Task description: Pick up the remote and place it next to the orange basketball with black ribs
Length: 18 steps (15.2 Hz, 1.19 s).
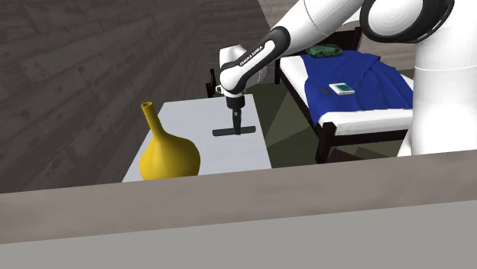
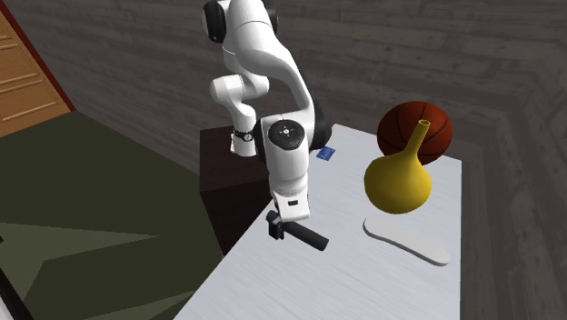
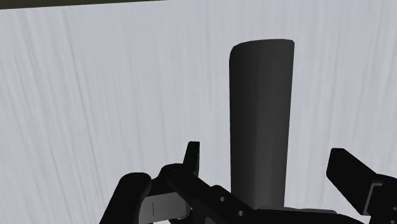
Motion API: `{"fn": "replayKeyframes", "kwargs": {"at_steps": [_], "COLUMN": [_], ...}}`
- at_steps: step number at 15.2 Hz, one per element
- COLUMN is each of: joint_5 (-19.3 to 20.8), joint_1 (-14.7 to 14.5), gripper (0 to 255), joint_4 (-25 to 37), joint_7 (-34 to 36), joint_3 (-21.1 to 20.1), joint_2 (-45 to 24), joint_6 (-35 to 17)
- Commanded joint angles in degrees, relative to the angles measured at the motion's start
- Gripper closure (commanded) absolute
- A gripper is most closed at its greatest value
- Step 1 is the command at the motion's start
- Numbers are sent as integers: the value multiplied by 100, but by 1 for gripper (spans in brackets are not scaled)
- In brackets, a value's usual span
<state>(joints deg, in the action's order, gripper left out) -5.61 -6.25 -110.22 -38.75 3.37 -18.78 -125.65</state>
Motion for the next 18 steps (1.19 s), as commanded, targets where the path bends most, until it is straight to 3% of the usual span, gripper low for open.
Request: {"fn": "replayKeyframes", "kwargs": {"at_steps": [1, 6, 7, 18], "joint_5": [-2, -2, -2, 11], "joint_1": [-4, -4, -4, -6], "gripper": [0, 0, 255, 255], "joint_4": [2, 3, 3, 48], "joint_7": [4, 4, 4, 18], "joint_3": [-3, -3, -3, 2], "joint_2": [-22, -22, -22, 62], "joint_6": [-23, -22, -22, 105]}}
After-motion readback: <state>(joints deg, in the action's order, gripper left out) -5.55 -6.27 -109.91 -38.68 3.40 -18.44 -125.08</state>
